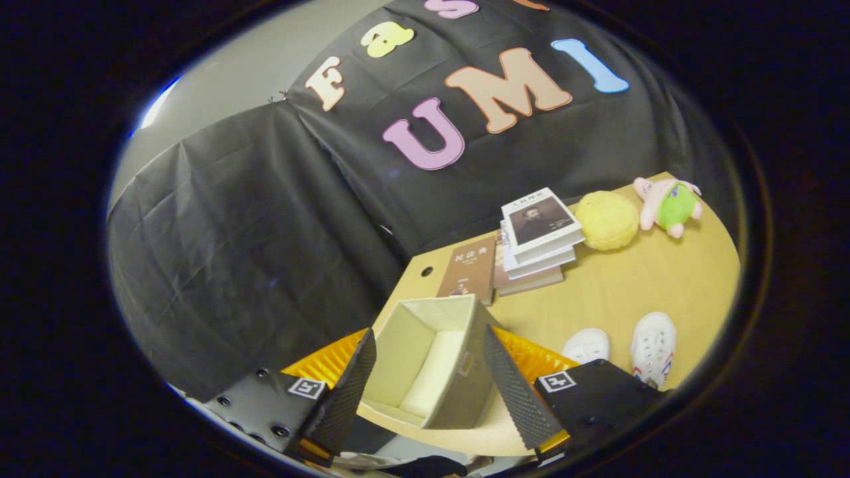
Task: Open the storage box then place both shoes into the box .Put the left shoe in first, then the right shoe, with the right side of both shoes facing outward in a uniform manner.
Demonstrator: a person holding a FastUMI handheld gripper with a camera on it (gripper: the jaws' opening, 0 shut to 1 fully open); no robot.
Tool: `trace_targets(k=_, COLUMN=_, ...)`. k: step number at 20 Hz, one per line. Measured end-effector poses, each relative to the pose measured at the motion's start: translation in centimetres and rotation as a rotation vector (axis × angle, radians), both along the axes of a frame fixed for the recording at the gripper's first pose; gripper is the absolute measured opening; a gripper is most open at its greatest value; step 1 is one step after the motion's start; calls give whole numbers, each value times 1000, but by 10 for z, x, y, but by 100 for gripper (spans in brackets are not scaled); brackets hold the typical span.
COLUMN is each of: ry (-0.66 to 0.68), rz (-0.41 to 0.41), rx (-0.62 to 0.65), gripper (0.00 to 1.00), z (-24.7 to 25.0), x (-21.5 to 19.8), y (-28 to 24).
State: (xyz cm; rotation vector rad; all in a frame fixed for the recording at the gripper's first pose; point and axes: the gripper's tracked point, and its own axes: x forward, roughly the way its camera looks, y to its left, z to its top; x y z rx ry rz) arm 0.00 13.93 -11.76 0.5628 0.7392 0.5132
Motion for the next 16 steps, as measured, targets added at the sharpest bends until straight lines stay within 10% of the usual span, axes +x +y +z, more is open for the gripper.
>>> trace_targets(k=16, ry=81, rz=18, rx=-310, gripper=100, z=-142, x=-15, y=-108)
